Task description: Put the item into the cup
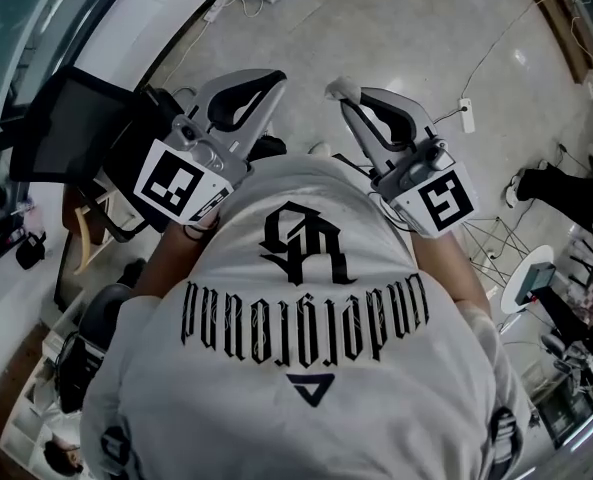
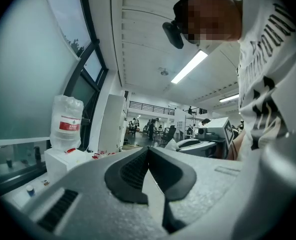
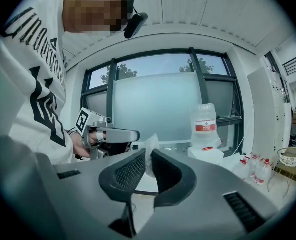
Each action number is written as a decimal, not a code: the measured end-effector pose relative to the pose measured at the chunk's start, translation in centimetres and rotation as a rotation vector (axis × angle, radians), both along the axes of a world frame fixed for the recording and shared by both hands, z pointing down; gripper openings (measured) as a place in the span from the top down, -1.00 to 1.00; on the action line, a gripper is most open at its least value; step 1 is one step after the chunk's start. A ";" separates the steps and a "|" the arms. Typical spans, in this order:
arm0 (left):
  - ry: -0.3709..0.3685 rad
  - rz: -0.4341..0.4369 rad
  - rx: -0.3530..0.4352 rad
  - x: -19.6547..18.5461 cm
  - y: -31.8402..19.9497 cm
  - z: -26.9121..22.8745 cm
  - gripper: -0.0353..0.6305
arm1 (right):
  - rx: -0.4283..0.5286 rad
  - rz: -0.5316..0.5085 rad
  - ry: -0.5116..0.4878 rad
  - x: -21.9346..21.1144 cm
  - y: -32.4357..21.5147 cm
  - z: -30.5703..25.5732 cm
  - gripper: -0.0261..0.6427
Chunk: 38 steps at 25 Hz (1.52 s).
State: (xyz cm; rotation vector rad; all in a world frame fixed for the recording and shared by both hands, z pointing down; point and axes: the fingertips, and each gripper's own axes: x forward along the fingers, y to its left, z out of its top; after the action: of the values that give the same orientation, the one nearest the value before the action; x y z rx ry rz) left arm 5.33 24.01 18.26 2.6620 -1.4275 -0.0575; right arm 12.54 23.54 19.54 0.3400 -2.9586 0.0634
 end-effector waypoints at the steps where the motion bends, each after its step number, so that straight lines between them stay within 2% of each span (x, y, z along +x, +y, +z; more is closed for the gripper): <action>1: -0.003 0.010 0.005 -0.9 -0.4 -0.1 0.85 | -0.001 0.009 0.004 -1.0 -0.4 0.0 0.78; 7: -0.007 0.076 0.041 -5.9 -2.6 -1.4 0.85 | 0.001 0.086 -0.030 -6.5 -2.4 -1.3 0.78; 13: 0.002 0.145 0.047 -8.2 -3.8 -1.7 0.85 | -0.020 0.165 -0.036 -8.6 -4.2 -1.7 0.78; 18: 0.022 0.161 0.036 -9.9 -4.7 -1.2 0.85 | -0.022 0.163 -0.026 -10.8 -5.0 -1.5 0.78; 26: 0.017 0.121 0.020 -12.0 -6.7 -0.8 0.85 | -0.029 0.127 -0.027 -13.0 -7.5 -1.1 0.78; 38: 0.004 -0.009 0.010 -14.2 -13.0 -0.3 0.85 | -0.030 0.025 -0.031 -14.9 -14.7 -0.8 0.78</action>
State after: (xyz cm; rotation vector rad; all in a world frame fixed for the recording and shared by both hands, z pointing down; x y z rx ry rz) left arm -8.88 11.03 17.94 2.6622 -1.4415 -0.0700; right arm -2.33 8.87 18.73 0.3759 -2.9811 0.1178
